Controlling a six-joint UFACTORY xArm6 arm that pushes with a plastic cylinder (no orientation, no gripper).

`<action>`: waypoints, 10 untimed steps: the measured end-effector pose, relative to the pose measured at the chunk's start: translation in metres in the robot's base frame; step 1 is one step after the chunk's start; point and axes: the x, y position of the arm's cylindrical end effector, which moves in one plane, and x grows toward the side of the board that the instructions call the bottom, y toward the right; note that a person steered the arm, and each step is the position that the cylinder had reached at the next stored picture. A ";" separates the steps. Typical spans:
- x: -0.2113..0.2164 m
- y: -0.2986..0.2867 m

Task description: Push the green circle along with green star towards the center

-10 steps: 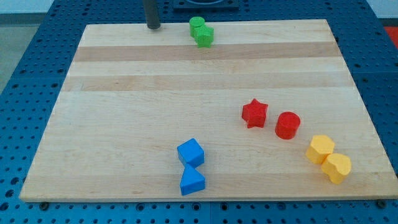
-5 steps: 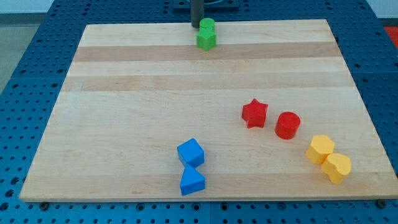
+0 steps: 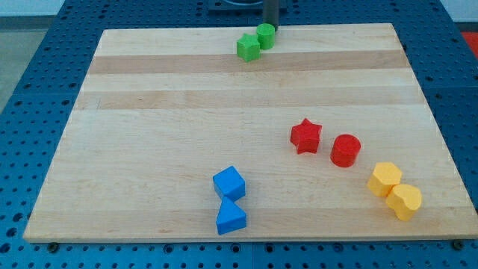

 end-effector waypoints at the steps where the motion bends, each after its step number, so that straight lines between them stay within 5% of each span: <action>1: 0.000 0.014; 4: 0.000 -0.032; 10: 0.009 -0.024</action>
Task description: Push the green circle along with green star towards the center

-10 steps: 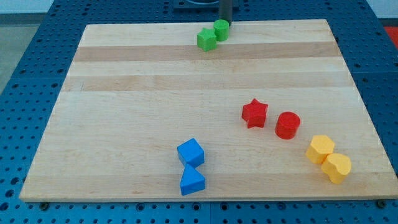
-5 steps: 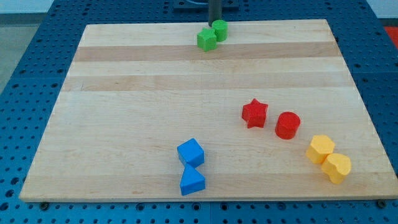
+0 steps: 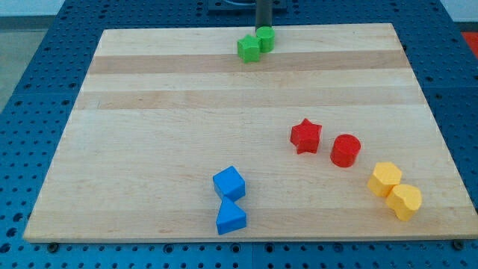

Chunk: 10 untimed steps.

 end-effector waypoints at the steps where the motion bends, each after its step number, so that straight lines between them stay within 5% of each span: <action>1: 0.000 0.006; 5: 0.007 0.033; 10: 0.052 -0.047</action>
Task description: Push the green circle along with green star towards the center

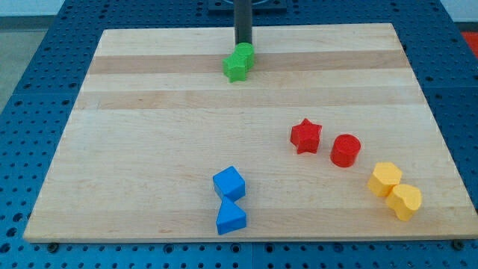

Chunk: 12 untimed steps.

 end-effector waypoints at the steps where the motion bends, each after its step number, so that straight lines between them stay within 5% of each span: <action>1: 0.015 -0.022; 7: 0.020 -0.013; 10: -0.020 0.082; 12: -0.004 0.068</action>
